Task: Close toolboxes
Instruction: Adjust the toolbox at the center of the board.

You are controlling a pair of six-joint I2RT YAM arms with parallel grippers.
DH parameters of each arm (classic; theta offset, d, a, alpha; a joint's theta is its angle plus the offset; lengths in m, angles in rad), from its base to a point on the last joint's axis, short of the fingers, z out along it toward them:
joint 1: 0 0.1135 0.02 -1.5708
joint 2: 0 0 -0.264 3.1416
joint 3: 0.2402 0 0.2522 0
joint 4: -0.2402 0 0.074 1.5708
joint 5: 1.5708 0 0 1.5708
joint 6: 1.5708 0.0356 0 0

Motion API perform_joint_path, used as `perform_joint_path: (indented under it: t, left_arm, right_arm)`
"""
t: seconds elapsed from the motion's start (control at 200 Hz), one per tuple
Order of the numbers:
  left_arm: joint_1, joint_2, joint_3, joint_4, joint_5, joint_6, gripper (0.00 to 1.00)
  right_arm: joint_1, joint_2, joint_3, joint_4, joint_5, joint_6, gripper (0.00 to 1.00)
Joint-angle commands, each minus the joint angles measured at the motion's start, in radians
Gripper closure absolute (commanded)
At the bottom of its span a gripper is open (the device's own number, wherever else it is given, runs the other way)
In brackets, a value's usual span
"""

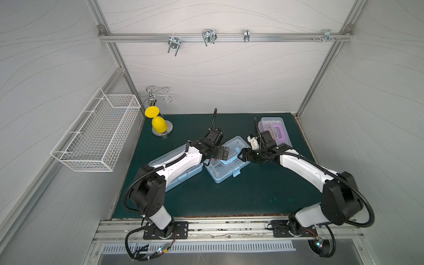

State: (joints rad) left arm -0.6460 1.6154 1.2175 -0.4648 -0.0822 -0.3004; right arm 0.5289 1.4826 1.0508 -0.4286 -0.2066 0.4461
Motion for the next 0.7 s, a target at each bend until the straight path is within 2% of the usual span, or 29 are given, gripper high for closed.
perform_joint_path:
  t: [0.0, 0.24, 0.52, 0.695]
  left_arm:
    - [-0.053, -0.004, -0.033, -0.069, 0.069, -0.039, 0.01]
    - [-0.111, -0.033, -0.077, -0.073, 0.042, -0.070, 0.01]
    - [-0.112, -0.048, -0.082, -0.121, -0.031, -0.078, 0.01]
    - [-0.111, -0.061, -0.087, -0.134, -0.053, -0.083, 0.01]
  right_arm:
    - [-0.008, 0.031, 0.061, 0.033, -0.009, -0.025, 0.18]
    - [-0.013, 0.094, 0.120, 0.020, -0.037, -0.055, 0.19]
    - [-0.012, 0.080, 0.080, 0.070, -0.092, -0.052, 0.20]
    - [-0.012, 0.004, 0.036, 0.050, -0.008, -0.061, 0.20]
